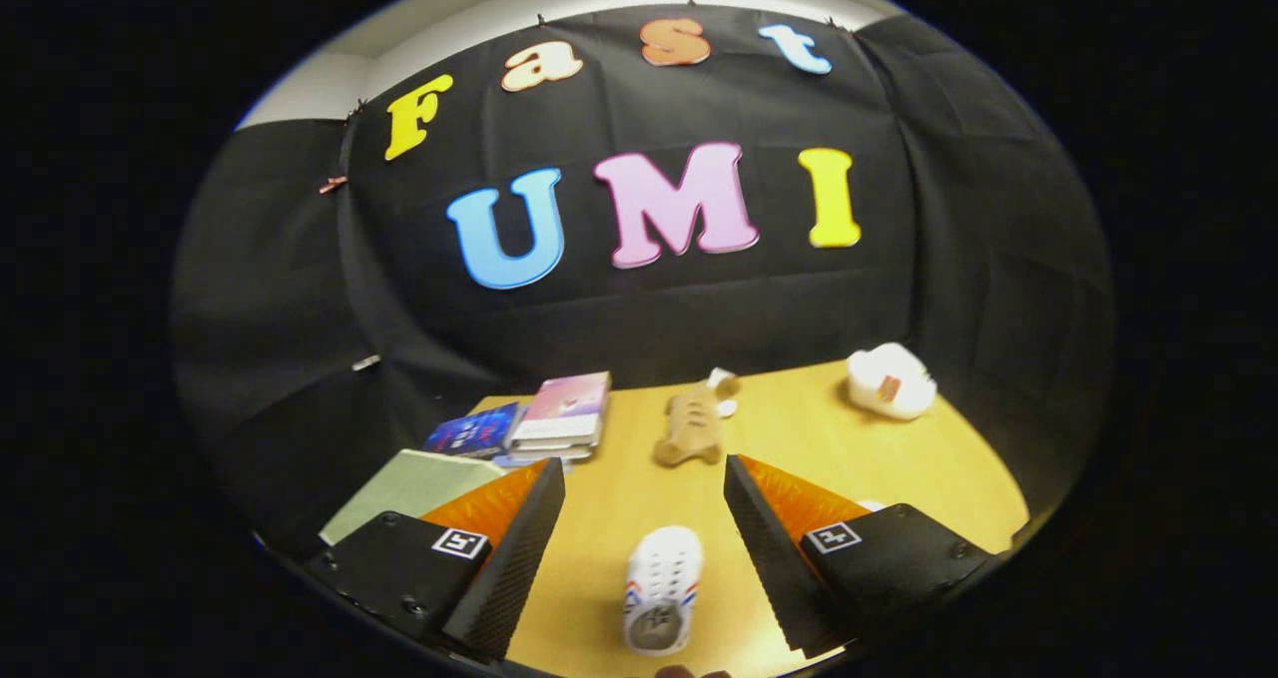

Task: Open the storage box then place both shoes into the box .Put the left shoe in first, then the right shoe, with the right side of both shoes facing outward in a uniform manner.

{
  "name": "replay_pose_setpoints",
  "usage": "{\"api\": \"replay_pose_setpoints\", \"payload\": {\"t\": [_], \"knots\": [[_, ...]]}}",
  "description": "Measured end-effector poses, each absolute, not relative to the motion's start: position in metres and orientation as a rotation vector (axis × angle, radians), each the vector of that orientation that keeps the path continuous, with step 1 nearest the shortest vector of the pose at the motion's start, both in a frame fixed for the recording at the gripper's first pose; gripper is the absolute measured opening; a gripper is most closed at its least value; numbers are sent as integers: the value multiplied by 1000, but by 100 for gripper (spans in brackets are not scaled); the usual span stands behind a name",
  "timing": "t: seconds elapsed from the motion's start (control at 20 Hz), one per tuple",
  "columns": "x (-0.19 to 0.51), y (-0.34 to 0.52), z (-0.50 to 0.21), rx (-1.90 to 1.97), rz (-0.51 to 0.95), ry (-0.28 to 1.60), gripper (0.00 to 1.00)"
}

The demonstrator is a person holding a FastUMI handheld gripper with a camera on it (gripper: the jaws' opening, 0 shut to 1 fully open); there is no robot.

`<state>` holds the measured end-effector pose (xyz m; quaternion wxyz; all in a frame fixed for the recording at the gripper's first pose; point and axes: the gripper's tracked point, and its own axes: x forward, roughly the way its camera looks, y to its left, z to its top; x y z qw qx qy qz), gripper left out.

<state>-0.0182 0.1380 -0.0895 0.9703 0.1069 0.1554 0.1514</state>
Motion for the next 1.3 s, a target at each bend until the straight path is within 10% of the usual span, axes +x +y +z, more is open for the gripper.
{"api": "replay_pose_setpoints", "payload": {"t": [0.55, 1.25, 1.3], "knots": [[-78, 266, -183, 527, 788, 749, 99], [-114, 357, -220, 871, 1013, 1033, 96], [-111, 357, -222, 871, 1002, 1039, 83]]}}
